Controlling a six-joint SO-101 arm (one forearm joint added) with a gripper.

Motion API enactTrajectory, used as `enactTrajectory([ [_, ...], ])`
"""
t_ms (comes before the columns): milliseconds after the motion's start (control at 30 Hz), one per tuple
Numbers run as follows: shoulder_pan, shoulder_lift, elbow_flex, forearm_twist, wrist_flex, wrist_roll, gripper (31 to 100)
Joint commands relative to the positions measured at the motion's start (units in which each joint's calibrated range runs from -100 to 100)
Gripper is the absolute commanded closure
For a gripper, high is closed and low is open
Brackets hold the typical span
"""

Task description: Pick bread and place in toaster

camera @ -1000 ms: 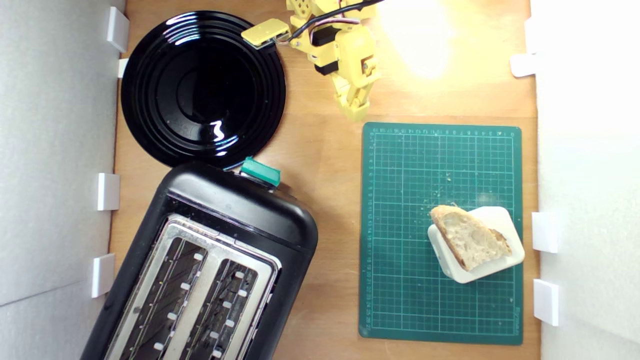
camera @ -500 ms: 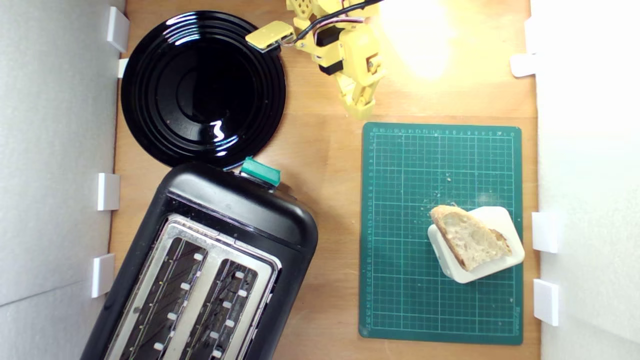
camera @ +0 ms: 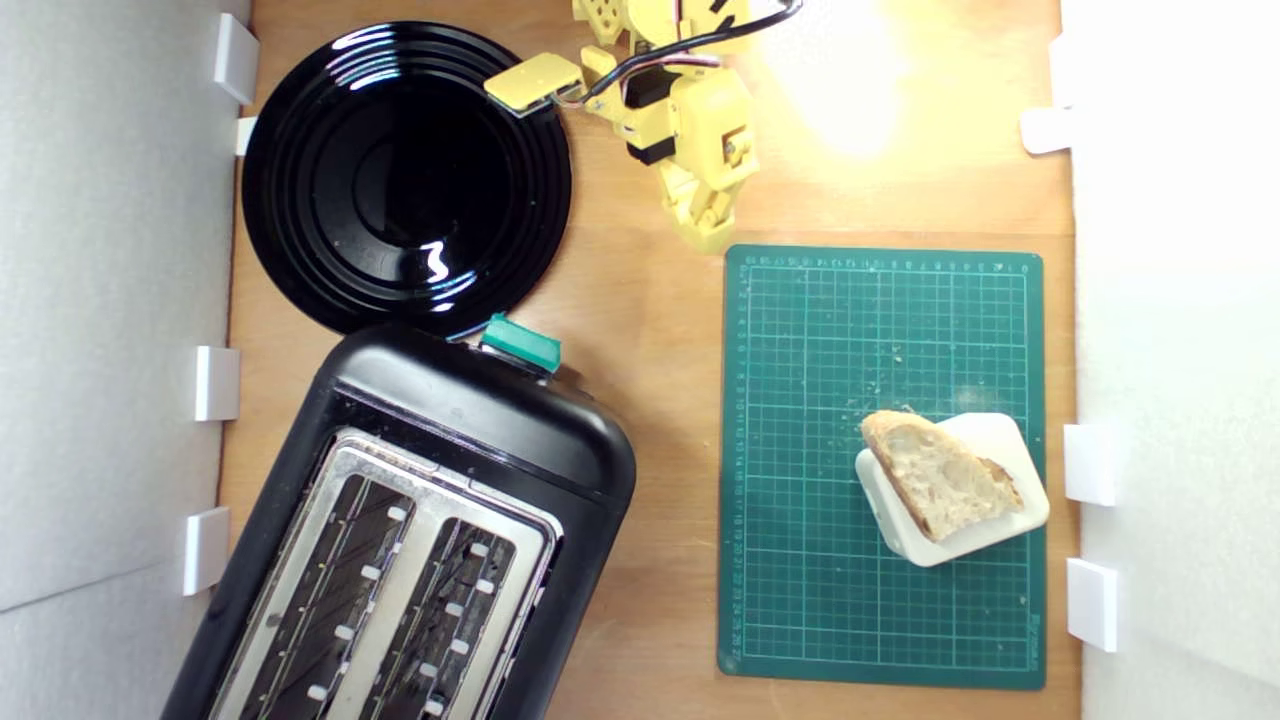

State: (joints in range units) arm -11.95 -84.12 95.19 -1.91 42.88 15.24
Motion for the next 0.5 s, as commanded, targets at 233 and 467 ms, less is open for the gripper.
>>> enactTrajectory([
  [233,-0.6,17.0,-1.9,-4.7,-25.8,0.5,91.3],
  [467,-4.4,31.6,-1.8,-5.3,-41.9,0.4,91.3],
])
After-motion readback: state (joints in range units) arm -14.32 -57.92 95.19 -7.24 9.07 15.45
